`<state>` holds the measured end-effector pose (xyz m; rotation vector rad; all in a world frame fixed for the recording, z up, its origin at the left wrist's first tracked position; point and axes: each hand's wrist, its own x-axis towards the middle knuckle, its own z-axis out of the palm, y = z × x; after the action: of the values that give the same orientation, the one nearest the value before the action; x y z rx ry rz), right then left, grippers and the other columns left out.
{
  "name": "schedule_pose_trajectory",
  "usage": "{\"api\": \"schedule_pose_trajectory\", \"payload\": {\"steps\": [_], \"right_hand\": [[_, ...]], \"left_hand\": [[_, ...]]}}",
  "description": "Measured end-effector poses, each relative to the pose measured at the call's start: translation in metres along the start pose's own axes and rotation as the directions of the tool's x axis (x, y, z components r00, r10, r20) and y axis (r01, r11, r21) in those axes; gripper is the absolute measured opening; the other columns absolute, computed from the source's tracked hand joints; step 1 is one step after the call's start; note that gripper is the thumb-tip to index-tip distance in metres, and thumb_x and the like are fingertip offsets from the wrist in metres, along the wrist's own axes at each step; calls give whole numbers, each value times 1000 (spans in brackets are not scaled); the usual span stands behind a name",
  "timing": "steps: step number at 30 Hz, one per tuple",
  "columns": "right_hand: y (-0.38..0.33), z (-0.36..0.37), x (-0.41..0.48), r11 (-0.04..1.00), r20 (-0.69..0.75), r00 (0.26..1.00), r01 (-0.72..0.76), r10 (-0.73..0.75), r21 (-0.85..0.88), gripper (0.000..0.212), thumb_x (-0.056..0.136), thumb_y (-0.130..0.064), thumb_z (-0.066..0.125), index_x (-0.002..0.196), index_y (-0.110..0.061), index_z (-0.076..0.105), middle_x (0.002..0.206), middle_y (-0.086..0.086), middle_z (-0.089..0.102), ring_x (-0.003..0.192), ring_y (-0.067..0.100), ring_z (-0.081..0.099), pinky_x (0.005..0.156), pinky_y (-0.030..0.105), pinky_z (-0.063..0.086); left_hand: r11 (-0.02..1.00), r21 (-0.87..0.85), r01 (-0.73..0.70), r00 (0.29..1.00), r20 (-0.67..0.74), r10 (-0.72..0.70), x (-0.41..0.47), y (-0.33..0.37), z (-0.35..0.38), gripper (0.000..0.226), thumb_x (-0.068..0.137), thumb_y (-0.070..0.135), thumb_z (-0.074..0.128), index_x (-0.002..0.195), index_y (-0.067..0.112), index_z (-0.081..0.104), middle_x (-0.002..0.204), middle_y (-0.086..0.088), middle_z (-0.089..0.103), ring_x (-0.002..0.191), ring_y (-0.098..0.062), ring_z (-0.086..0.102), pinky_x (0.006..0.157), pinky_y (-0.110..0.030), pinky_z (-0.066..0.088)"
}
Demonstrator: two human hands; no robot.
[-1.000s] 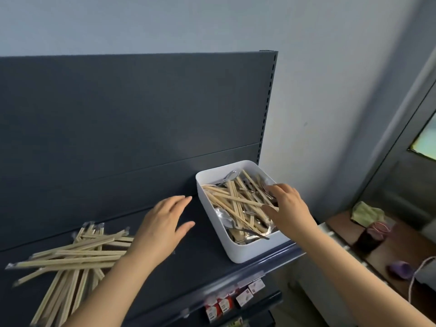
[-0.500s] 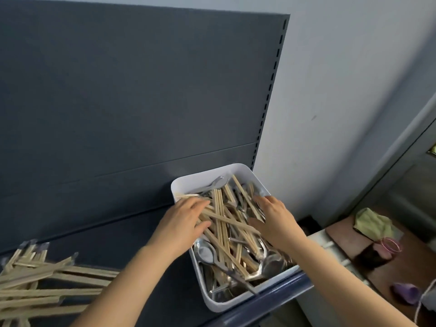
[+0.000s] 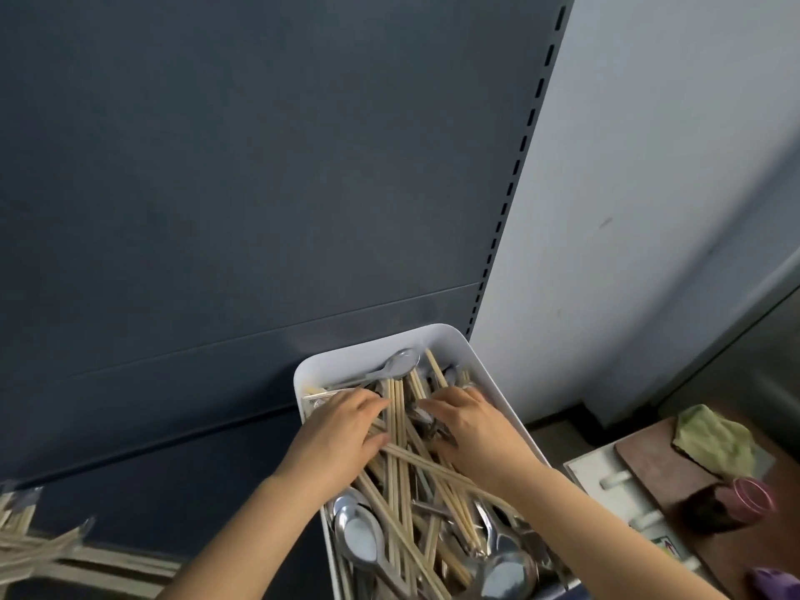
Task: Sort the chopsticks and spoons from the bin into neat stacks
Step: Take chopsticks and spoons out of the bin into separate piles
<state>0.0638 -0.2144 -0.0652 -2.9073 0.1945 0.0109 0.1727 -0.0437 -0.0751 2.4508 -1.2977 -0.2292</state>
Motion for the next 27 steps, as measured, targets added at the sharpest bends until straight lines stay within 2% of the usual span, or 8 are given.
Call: {"api": "schedule_pose_trajectory", "payload": {"steps": [4,9,14,17,19,21,24,27], "right_hand": [[8,2,6,996,8,997,80,-80,40,38,92,-24,53,130,-28,55,128,-3,54,115,21,47,99,34,42],[19,-3,7,989,-11,991,133,-133,63,36,91,-24,54,126,-25,58,123,-3,57,114,22,48,98,31,41],[27,-9,10,973,10,977,210,-212,94,34,88,-28,57,122,-24,60,118,-1,58,111,22,50,93,29,38],[33,-8,11,963,9,971,236,-239,129,31,89,-28,58,119,-22,61,116,-1,58,109,21,51,90,28,41],[37,-6,11,957,8,967,251,-254,143,31,89,-29,58,118,-22,61,114,0,58,108,22,51,88,29,43],[40,-5,11,951,7,964,260,-265,164,29,88,-29,58,115,-22,62,112,1,58,107,22,51,88,30,43],[44,-4,11,937,-10,960,275,-280,214,28,87,-25,58,113,-21,64,111,2,59,107,22,51,90,31,44],[46,-3,11,926,-10,957,282,-288,250,29,85,-24,61,114,-21,64,110,2,59,108,22,51,89,31,46]], "left_hand": [[1000,1,28,1000,-5,-28,0,4,0,49,96,40,47,143,29,36,143,14,38,131,-3,32,106,-19,25],[994,-24,105,994,-38,-106,-5,14,1,48,96,38,47,142,29,38,141,16,39,130,0,32,105,-15,22],[972,-33,231,971,-52,-233,-7,38,4,47,96,40,48,140,27,41,141,13,42,129,-5,37,105,-21,30],[932,5,362,932,-33,-361,-6,53,12,51,93,48,50,138,26,44,133,8,52,121,-11,47,95,-27,42],[896,26,443,896,-54,-441,-4,60,17,54,90,50,52,138,26,45,129,5,56,116,-12,51,90,-27,44],[862,18,506,862,-49,-505,0,67,20,60,88,50,57,139,24,43,133,4,52,119,-15,50,92,-27,42],[813,-15,582,813,39,-581,9,75,25,70,80,50,67,137,18,43,131,0,49,116,-18,50,95,-31,44],[746,-117,655,755,95,-648,14,78,30,58,77,41,73,126,19,53,117,0,59,101,-17,58,88,-31,50]]}}
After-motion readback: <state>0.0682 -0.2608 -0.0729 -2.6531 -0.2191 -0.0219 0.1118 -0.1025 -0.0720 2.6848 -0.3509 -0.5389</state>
